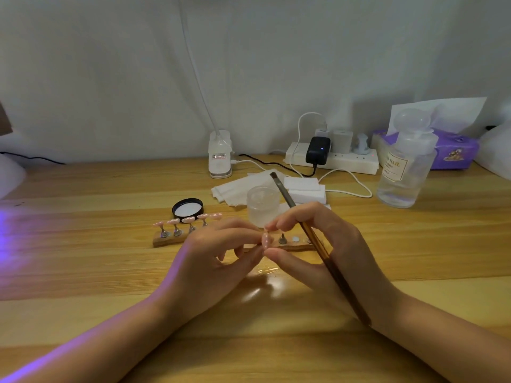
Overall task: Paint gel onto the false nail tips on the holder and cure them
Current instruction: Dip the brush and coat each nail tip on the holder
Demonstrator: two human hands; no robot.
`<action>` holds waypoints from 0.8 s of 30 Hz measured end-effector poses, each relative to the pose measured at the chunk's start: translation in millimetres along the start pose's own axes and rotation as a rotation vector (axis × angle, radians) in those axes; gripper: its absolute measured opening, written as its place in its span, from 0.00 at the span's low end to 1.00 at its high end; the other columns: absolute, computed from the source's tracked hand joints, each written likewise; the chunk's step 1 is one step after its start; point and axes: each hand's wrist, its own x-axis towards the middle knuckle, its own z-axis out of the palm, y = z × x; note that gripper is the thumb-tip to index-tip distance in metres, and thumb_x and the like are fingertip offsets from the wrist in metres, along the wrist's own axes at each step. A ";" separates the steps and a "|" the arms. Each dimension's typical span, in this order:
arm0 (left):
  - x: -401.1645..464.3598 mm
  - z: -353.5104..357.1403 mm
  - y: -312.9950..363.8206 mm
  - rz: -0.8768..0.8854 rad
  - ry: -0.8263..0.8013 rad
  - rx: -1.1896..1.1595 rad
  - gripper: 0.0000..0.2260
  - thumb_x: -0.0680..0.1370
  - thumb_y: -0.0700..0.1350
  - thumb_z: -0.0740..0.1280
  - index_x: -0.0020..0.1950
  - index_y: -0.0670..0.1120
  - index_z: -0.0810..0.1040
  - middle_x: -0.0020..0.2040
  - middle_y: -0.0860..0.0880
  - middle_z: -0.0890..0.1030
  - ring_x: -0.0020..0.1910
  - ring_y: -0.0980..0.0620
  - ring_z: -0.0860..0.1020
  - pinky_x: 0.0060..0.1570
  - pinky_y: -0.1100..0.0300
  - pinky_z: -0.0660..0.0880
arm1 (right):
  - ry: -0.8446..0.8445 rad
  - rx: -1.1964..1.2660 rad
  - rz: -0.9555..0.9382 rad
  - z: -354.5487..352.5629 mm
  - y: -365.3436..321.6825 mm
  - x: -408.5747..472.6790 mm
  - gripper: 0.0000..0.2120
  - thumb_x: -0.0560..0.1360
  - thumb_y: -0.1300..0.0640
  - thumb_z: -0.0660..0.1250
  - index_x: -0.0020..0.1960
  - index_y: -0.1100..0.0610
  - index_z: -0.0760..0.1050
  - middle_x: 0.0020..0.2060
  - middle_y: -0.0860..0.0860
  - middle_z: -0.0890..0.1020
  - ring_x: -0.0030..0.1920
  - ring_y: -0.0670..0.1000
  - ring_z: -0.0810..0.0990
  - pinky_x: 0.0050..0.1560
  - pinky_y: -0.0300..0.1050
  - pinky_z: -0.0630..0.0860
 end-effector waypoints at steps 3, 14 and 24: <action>-1.4 -0.2 -3.6 -0.064 0.090 -0.030 0.05 0.72 0.43 0.69 0.47 0.46 0.81 0.41 0.53 0.81 0.34 0.60 0.75 0.29 0.65 0.70 | 0.030 0.048 0.040 -6.1 1.2 6.2 0.09 0.73 0.49 0.62 0.52 0.51 0.72 0.43 0.43 0.79 0.45 0.41 0.78 0.45 0.27 0.72; -0.9 -3.6 -7.0 -0.319 0.265 -0.202 0.07 0.70 0.43 0.70 0.46 0.49 0.81 0.41 0.53 0.83 0.37 0.49 0.80 0.37 0.53 0.78 | 0.037 0.166 0.485 -23.8 27.4 68.1 0.09 0.75 0.51 0.63 0.43 0.54 0.79 0.28 0.45 0.78 0.28 0.35 0.75 0.29 0.25 0.68; 0.4 -4.8 -7.9 -0.378 0.277 -0.221 0.08 0.69 0.43 0.70 0.47 0.49 0.81 0.40 0.52 0.83 0.36 0.49 0.80 0.37 0.56 0.79 | -0.160 -0.127 0.510 4.2 46.4 100.0 0.16 0.67 0.46 0.72 0.32 0.54 0.70 0.27 0.48 0.76 0.29 0.44 0.75 0.35 0.40 0.74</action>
